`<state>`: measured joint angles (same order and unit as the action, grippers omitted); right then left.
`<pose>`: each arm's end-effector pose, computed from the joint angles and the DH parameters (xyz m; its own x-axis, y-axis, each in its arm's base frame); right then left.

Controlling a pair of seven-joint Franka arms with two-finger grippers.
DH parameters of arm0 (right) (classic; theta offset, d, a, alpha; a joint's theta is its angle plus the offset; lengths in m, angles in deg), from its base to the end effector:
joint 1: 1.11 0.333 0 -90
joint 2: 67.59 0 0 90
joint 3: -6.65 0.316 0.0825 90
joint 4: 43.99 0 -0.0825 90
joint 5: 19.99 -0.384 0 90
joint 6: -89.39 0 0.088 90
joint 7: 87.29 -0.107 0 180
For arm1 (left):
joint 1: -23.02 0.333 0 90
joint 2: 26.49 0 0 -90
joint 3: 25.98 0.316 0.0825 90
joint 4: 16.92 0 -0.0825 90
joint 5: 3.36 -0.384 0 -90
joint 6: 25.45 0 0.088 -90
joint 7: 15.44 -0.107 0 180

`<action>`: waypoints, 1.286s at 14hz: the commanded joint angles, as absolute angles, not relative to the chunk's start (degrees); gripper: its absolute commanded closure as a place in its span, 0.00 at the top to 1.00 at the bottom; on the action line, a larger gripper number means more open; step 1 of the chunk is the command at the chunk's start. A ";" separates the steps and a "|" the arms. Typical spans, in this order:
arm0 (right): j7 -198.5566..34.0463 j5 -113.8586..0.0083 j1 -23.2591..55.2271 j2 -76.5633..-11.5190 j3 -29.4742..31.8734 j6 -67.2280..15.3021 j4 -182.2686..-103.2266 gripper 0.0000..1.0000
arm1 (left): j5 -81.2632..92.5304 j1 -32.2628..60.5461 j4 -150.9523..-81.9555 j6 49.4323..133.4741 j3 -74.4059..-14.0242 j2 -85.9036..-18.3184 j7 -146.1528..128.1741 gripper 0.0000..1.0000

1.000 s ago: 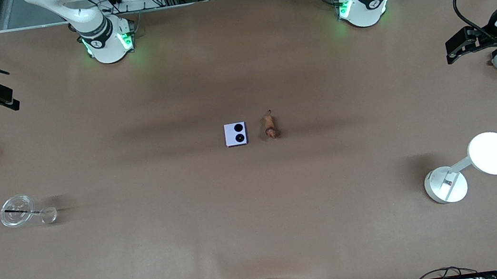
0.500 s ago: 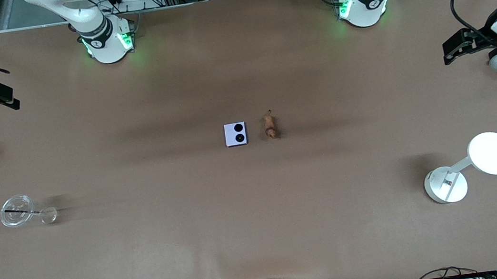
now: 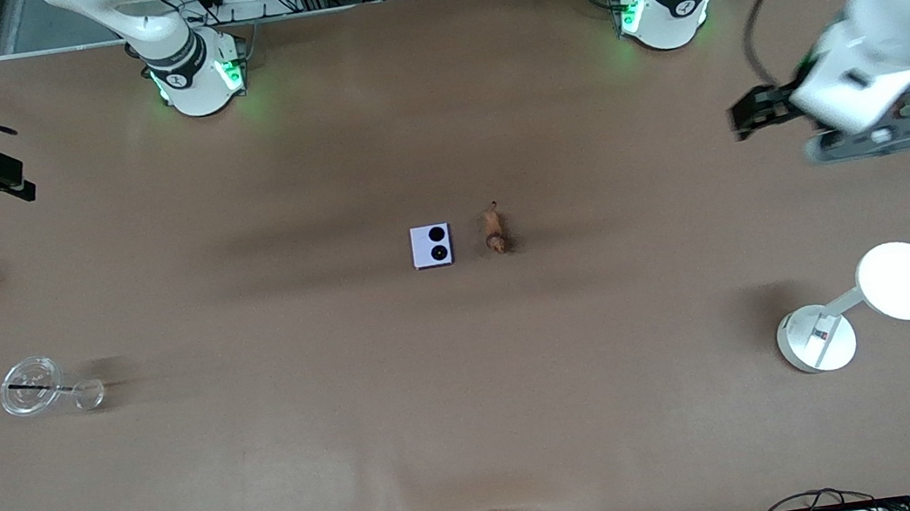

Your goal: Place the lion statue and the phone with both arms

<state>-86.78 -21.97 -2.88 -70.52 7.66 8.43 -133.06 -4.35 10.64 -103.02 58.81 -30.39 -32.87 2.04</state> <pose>0.5218 -0.0025 0.6465 0.9960 0.0010 -0.0899 -0.0021 -0.9994 -0.0344 0.5527 -0.1622 0.5854 0.9909 0.0157 -0.1334 0.0090 -0.9987 -0.0512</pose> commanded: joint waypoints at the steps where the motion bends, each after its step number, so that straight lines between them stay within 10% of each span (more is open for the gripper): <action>1: -86.06 -21.40 -2.87 -72.16 7.62 8.45 -134.52 1.00 | -4.15 3.97 -98.40 58.57 -30.11 -39.56 10.37 1.00; 18: -86.14 -21.57 -1.02 -71.02 7.70 8.01 -132.85 1.00 | -5.03 -17.32 -99.36 87.13 -30.02 -64.71 37.12 1.00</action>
<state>-86.57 -22.00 -0.86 -70.56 7.89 7.96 -132.90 -4.40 -15.97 -100.36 85.45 -30.61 -62.66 35.36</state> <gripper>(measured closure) 0.000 0.000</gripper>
